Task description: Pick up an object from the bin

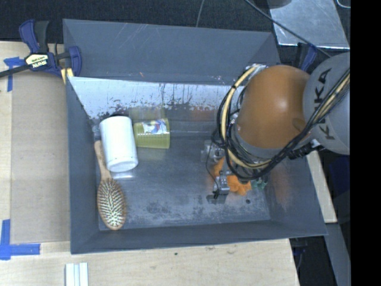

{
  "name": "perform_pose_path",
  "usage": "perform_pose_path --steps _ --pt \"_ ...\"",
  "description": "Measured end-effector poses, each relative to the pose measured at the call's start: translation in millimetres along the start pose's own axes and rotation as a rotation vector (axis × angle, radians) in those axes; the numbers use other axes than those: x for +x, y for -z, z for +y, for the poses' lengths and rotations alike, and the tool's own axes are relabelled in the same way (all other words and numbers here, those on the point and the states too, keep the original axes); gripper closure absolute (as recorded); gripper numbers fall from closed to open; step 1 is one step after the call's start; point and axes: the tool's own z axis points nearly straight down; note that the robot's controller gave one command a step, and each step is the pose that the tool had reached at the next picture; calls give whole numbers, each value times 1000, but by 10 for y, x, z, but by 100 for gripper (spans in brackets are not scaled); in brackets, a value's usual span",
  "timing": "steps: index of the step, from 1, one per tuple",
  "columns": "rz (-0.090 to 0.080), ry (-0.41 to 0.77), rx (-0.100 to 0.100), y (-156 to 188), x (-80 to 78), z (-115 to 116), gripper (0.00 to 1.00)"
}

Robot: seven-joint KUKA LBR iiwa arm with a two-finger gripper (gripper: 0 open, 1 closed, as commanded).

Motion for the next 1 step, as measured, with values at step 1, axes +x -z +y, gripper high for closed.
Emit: perform_pose_path --steps 1 --pt "1 358 -1 -199 -47 199 0"
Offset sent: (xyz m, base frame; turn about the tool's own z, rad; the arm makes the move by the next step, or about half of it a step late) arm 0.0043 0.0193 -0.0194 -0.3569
